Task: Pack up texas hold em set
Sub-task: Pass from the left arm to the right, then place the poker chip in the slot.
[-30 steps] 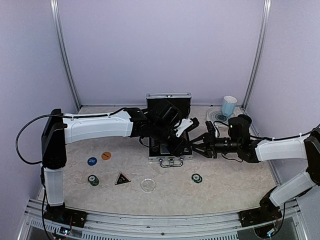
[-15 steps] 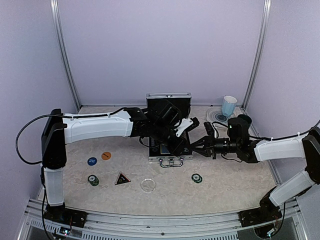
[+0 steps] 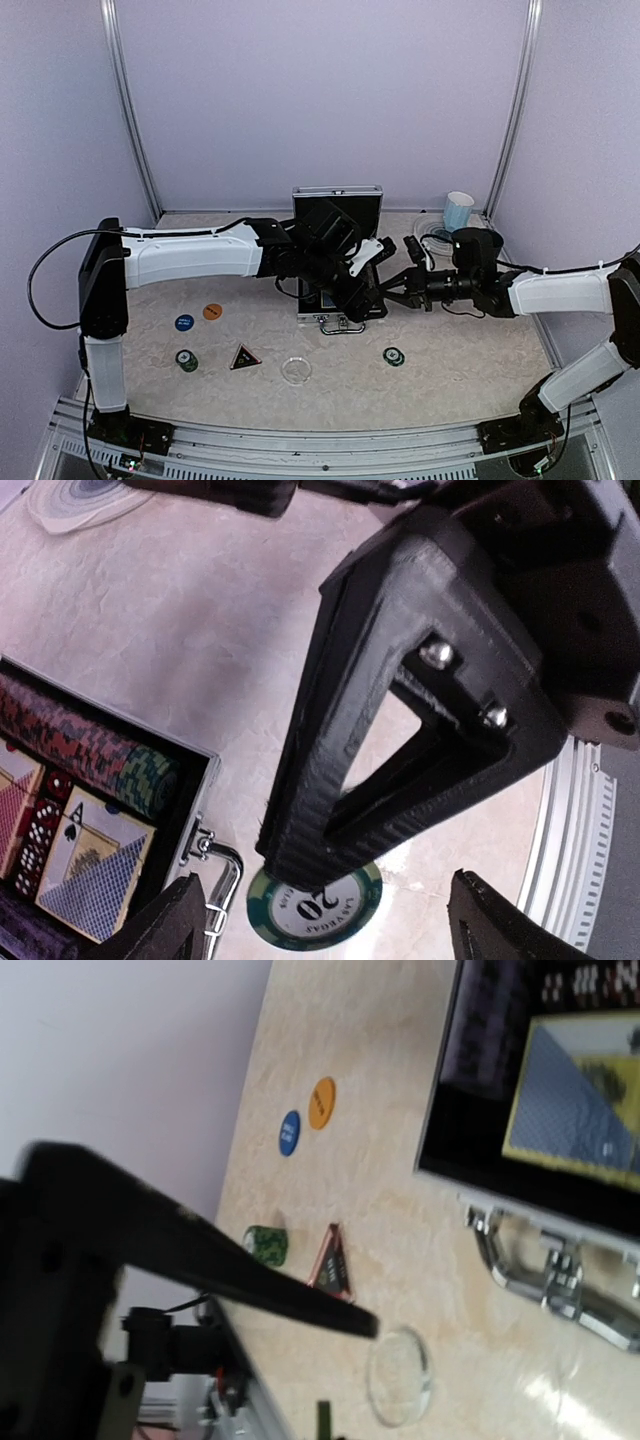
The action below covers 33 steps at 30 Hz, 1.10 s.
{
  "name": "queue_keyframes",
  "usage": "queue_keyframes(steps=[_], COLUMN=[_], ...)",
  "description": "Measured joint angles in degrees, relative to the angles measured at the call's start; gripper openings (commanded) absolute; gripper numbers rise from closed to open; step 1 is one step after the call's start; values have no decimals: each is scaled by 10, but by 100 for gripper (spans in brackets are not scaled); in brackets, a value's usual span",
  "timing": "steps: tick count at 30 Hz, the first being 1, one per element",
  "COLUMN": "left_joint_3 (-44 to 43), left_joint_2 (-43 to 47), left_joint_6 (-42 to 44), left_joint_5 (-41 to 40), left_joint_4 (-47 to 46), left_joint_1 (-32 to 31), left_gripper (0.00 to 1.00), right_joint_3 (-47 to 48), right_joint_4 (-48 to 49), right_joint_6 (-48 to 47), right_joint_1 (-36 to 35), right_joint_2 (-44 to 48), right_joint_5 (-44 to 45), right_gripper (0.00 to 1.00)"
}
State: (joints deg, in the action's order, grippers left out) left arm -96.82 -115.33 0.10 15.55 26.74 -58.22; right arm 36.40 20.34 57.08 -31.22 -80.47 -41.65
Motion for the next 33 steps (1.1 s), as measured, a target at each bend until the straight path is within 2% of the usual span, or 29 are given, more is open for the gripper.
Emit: queue_keyframes(steps=[1, 8, 14, 18, 27, 33], left_joint_3=[9, 122, 244, 303, 392, 424], left_joint_2=[5, 108, 249, 310, 370, 396], left_joint_6=[-3, -64, -146, -179, -218, -229], left_joint_5=[-1, -21, -12, -7, 20, 36], left_joint_4=[-2, -25, -76, -98, -113, -129], left_joint_1=[0, 17, 104, 144, 212, 249], left_gripper=[99, 99, 99, 99, 99, 99], right_joint_3=[9, 85, 184, 240, 352, 389], right_joint_4=[-12, -122, -268, -337, -475, -537], right_joint_6=[-18, -169, -332, -420, -592, -649], right_joint_1=[0, 0, -10, -30, -148, -173], right_joint_2=[0, 0, -1, -15, -146, -205], right_joint_5=[5, 58, 174, 255, 435, 508], right_gripper=[0, 0, 0, 0, 0, 0])
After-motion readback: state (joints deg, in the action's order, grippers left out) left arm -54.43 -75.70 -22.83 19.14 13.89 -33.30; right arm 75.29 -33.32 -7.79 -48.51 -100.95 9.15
